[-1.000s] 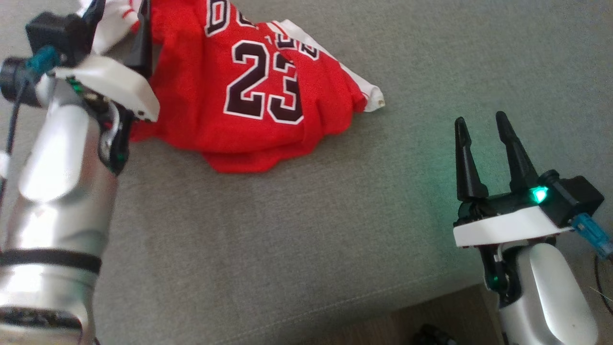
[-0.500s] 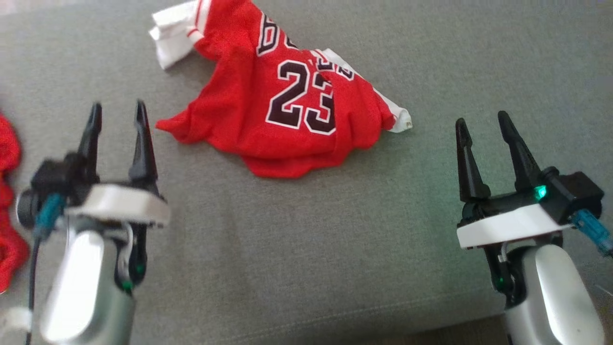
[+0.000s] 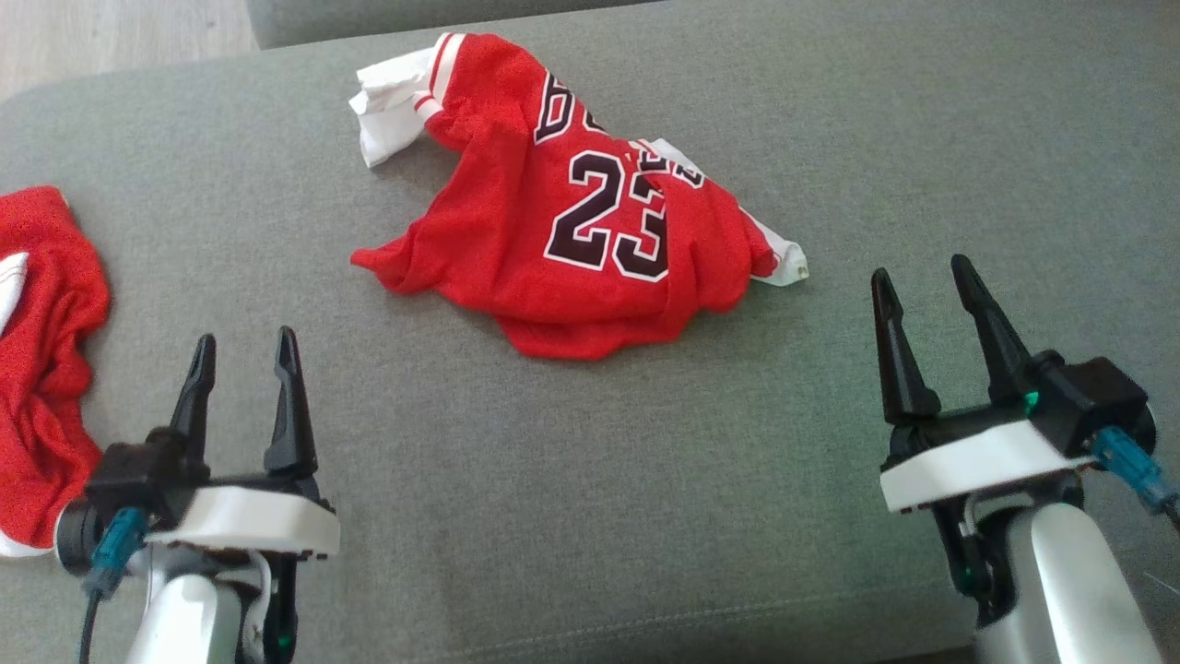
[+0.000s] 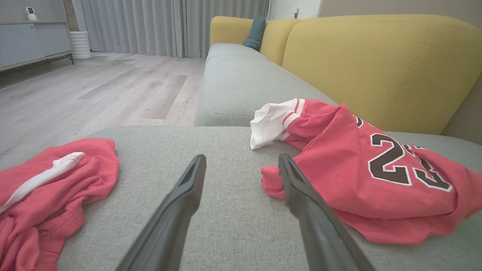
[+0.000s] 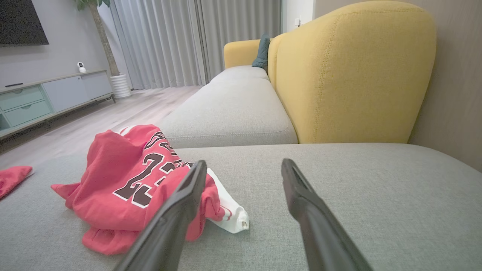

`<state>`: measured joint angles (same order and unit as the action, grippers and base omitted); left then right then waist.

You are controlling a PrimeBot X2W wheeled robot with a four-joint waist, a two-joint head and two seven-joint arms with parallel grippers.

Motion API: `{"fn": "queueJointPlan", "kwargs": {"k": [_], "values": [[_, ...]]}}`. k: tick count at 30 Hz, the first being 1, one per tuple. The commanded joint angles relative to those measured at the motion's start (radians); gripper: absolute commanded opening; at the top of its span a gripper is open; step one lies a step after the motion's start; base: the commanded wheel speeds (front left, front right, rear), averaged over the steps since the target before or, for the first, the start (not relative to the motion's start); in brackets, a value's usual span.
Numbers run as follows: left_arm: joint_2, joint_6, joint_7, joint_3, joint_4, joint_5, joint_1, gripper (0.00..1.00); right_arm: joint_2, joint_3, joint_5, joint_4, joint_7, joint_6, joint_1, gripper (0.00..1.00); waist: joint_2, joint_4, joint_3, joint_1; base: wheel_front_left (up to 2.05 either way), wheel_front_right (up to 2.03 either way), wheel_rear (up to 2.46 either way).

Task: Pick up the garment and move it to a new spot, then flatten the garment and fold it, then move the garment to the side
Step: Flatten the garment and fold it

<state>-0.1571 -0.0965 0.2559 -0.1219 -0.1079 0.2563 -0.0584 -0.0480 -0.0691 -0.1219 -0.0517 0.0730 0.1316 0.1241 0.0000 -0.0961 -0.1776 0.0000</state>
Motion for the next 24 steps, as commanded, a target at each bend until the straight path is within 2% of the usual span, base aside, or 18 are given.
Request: {"fn": "queueJointPlan", "kwargs": {"k": [1,24], "values": [[-0.011,-0.002,0.006,0.034,0.038,-0.011,-0.021,1.00,-0.002,-0.019,0.004,0.038,-0.002,-0.001,-0.006,1.00,0.0000,0.001,0.005,0.0000,0.00,0.00,0.00],[-0.006,0.015,0.004,0.005,0.033,-0.036,0.000,1.00,-0.002,-0.010,0.001,0.059,-0.011,-0.001,-0.022,1.00,0.0000,0.011,-0.001,0.0000,0.00,0.00,0.00]]}}
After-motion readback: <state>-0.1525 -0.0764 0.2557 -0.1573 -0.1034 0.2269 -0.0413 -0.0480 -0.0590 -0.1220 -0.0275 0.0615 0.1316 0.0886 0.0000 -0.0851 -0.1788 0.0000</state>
